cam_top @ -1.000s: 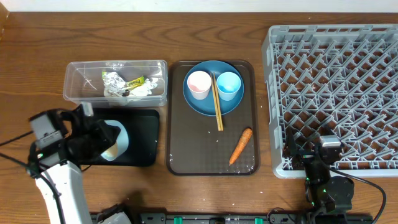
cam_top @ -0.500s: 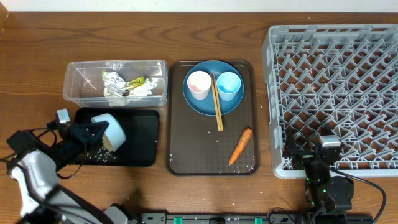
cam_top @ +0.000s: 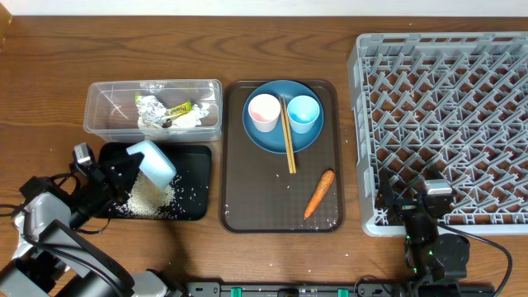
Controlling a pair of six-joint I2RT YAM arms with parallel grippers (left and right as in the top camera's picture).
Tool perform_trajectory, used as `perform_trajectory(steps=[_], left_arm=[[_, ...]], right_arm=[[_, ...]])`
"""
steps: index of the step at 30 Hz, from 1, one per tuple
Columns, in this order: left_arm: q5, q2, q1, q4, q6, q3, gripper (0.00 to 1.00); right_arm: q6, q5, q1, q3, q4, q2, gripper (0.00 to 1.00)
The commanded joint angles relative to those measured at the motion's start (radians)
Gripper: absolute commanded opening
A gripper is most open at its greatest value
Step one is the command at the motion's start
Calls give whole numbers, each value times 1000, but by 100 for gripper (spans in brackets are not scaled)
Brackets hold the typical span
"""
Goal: Sort waste into correct bins and load items into the dishwasher rack
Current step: 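Tip the bowl over the black tray with the left gripper, dumping rice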
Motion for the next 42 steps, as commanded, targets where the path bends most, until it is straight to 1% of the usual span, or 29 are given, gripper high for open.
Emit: perform_trajectory(steps=[1, 5, 10, 13, 16, 18, 26, 28, 30, 31, 34, 37, 42], left_arm=[[49, 2, 4, -11, 24, -4, 6], [49, 2, 4, -90, 27, -4, 6], [49, 2, 4, -86, 28, -4, 6], [49, 2, 4, -138, 30, -4, 6], [49, 2, 4, -147, 47, -4, 6], [49, 0, 1, -183, 49, -4, 6], [48, -2, 2, -194, 81, -4, 6], [49, -3, 1, -244, 82, -4, 6], [48, -6, 2, -258, 127, -4, 6], [47, -6, 2, -240, 147, -4, 6], [-7, -5, 2, -246, 148, -4, 6], [-30, -6, 2, -248, 148, -4, 6], [-25, -19, 0, -330, 148, 22, 6]], right_arm=[[0, 0, 7, -2, -4, -5, 99], [0, 0, 7, -2, -4, -5, 99], [0, 0, 7, -2, -3, -5, 99], [0, 0, 7, -2, -4, -5, 99], [0, -1, 7, -2, -4, -5, 99], [0, 0, 7, -2, -4, -5, 99], [0, 0, 7, -2, -4, -5, 99], [0, 0, 7, -2, -3, -5, 99], [0, 0, 7, -2, -4, -5, 99], [0, 0, 7, -2, -3, -5, 99], [0, 0, 7, -2, -4, -5, 99], [0, 0, 7, -2, -4, -5, 99], [0, 0, 7, -2, -4, -5, 99]])
